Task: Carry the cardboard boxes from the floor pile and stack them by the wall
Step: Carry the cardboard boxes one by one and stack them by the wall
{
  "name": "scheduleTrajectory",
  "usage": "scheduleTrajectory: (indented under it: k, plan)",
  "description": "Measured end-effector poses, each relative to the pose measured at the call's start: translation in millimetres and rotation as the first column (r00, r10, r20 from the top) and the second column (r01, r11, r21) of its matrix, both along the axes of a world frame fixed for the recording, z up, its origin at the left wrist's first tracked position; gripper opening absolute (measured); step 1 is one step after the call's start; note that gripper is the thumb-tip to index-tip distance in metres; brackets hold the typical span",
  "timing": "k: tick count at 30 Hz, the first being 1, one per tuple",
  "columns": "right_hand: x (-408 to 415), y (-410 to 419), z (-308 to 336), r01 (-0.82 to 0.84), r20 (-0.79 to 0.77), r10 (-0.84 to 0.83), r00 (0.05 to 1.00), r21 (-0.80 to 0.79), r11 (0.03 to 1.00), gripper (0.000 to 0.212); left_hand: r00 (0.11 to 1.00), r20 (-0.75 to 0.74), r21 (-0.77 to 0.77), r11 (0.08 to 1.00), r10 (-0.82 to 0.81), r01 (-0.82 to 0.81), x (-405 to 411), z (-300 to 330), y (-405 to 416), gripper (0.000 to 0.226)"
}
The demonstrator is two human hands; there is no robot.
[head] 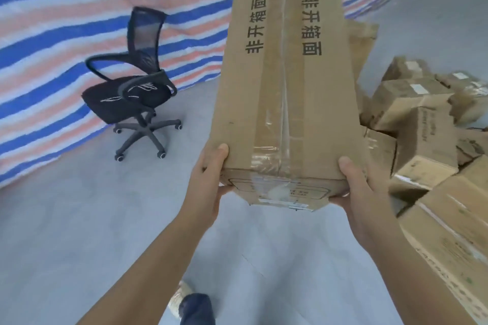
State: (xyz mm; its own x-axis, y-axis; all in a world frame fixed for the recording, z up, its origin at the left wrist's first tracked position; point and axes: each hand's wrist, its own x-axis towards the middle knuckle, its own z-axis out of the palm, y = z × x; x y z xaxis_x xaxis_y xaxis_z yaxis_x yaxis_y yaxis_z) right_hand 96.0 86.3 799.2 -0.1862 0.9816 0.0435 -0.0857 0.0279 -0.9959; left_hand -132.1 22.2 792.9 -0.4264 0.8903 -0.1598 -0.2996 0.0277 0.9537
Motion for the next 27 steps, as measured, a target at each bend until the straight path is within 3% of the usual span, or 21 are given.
scheduleTrajectory:
  k: [3,7,11,15,18,22,27]
  plan:
    - [-23.3,-23.5,0.9,-0.165,0.03,0.166,0.986,-0.029,0.986,0.061,0.986,-0.01,-0.031,0.986,0.166,-0.166,-10.8,2.9,-61.0,0.025]
    - [-70.1,-67.9,-9.4,-0.383,0.032,0.387,0.921,-0.099,0.919,0.049,0.914,0.009,-0.12,0.908,0.405,-0.401,-24.8,-4.4,-155.6,0.025]
    - [-120.1,-135.5,-27.2,-0.591,0.095,0.617,0.781,-0.203,0.781,0.041,0.787,0.052,-0.206,0.778,0.615,-0.594,-30.4,-18.5,-267.4,0.021]
    - [-165.0,-231.6,-39.0,-0.772,0.162,0.819,0.55,-0.276,0.573,0.04,0.597,0.067,-0.268,0.591,0.799,-0.761,-20.2,-34.2,-390.7,0.022]
    - [-192.7,-311.3,-42.1,-0.859,0.204,0.912,0.355,-0.315,0.404,0.052,0.445,0.078,-0.319,0.446,0.892,-0.836,-8.6,-41.3,-478.3,0.016]
    - [-228.9,-451.1,-51.1,-0.909,0.228,0.962,0.151,-0.35,0.226,0.056,0.22,0.088,-0.378,0.237,0.972,-0.895,9.0,-53.6,-620.3,0.038]
    - [-262.4,-611.7,-65.6,-0.918,0.23,0.971,-0.07,-0.395,0.027,0.046,-0.076,0.092,-0.416,-0.031,0.993,-0.909,34.9,-67.5,-767.4,0.022]
